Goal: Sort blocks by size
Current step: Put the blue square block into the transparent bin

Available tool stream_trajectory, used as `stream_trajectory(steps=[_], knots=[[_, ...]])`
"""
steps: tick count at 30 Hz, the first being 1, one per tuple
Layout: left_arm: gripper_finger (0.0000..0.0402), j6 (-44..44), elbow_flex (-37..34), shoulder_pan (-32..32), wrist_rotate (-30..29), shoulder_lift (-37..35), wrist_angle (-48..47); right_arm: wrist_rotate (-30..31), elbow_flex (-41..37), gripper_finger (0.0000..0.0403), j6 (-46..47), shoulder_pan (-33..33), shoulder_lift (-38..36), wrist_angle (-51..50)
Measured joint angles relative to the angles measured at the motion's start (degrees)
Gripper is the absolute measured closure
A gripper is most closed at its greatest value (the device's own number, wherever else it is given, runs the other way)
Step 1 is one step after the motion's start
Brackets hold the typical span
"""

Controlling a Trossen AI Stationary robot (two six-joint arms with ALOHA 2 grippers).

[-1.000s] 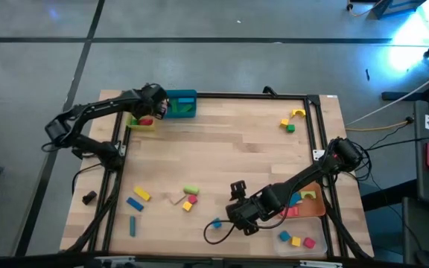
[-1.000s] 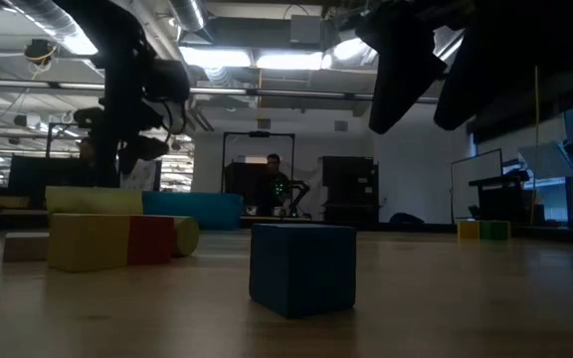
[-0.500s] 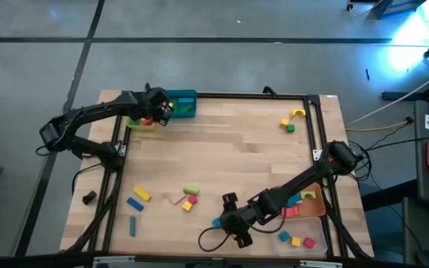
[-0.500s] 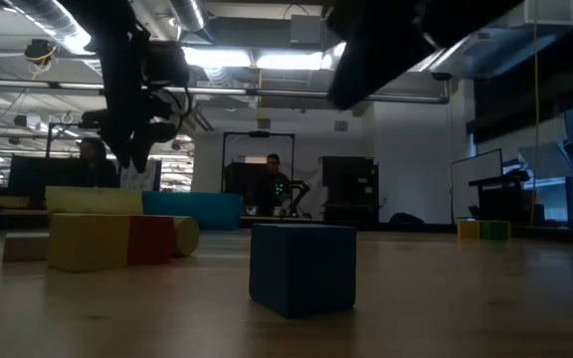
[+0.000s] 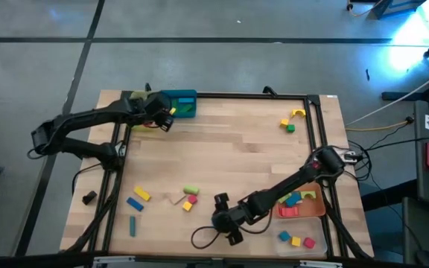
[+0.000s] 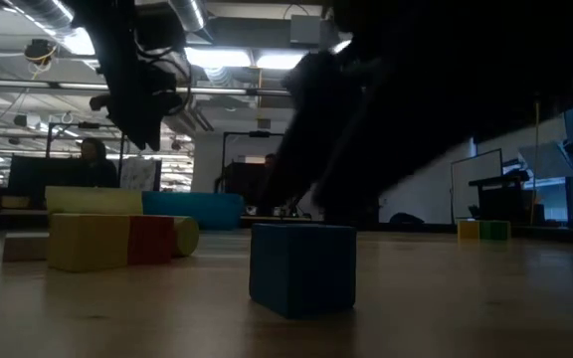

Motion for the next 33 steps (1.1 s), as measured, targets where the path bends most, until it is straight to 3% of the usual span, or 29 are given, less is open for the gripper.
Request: stream_trajectory(steps=[8, 11, 16, 21, 28, 33], knots=[[0.0231, 1.1, 0.0, -4.5, 0.0, -0.3, 2.2, -0.8, 0.0, 0.013, 0.2, -0.4, 3.5, 0.2], [0.0231, 1.4, 0.0, -6.2, 0.0, -0.3, 3.5, -0.7, 0.0, 0.0166, 0.1, -0.4, 3.6, 0.3], [0.0231, 2.1, 0.0, -8.2, 0.0, -0.3, 5.5, -0.6, 0.0, 0.0257, 0.1, -0.4, 3.6, 1.2], [0.0231, 1.5, 0.0, -9.9, 0.0, -0.3, 6.0, -1.5, 0.0, 0.0268, 2.2, -0.4, 2.8, -0.2], [0.0231, 1.5, 0.0, -13.2, 0.6, -0.3, 6.0, -2.2, 10.4, 0.0268, 7.5, -0.1, 1.6, -23.2], [0.0231, 2.1, 0.0, -16.2, 3.4, -0.3, 6.0, -8.1, 19.5, 0.0268, 15.5, 1.7, 1.5, -41.5]])
